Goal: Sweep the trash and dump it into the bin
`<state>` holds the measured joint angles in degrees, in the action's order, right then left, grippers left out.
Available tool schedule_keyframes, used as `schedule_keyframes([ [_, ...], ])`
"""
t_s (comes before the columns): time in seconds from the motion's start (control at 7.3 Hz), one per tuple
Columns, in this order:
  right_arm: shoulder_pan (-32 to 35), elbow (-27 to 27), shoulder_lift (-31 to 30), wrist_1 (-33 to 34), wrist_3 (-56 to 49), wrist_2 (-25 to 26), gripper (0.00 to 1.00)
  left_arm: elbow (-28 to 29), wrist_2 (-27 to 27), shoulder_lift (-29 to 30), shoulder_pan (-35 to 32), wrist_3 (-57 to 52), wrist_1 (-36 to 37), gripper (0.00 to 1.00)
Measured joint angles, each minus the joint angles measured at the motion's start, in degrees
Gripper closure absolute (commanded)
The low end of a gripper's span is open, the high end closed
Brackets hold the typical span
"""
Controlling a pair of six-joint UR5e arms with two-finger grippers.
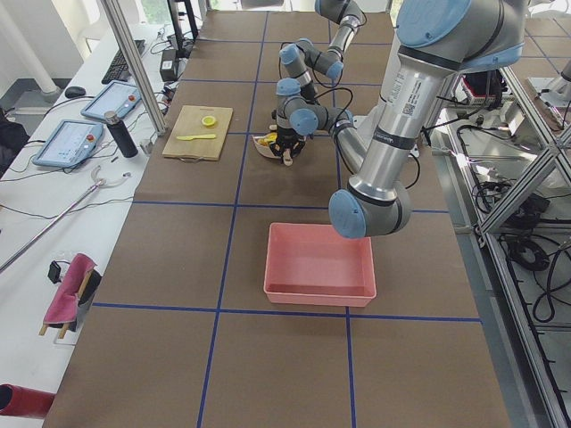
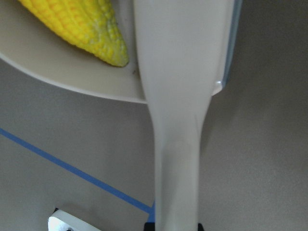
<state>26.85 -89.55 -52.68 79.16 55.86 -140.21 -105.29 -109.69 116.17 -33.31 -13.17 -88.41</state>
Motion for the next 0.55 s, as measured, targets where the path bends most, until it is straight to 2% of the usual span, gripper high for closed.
schedule_keyframes([
  [0.55,2.36,-0.86,-1.56,0.19,-0.03,-0.34,1.0,0.15,-0.01,-0.99,0.01,2.91,-7.06,1.0],
])
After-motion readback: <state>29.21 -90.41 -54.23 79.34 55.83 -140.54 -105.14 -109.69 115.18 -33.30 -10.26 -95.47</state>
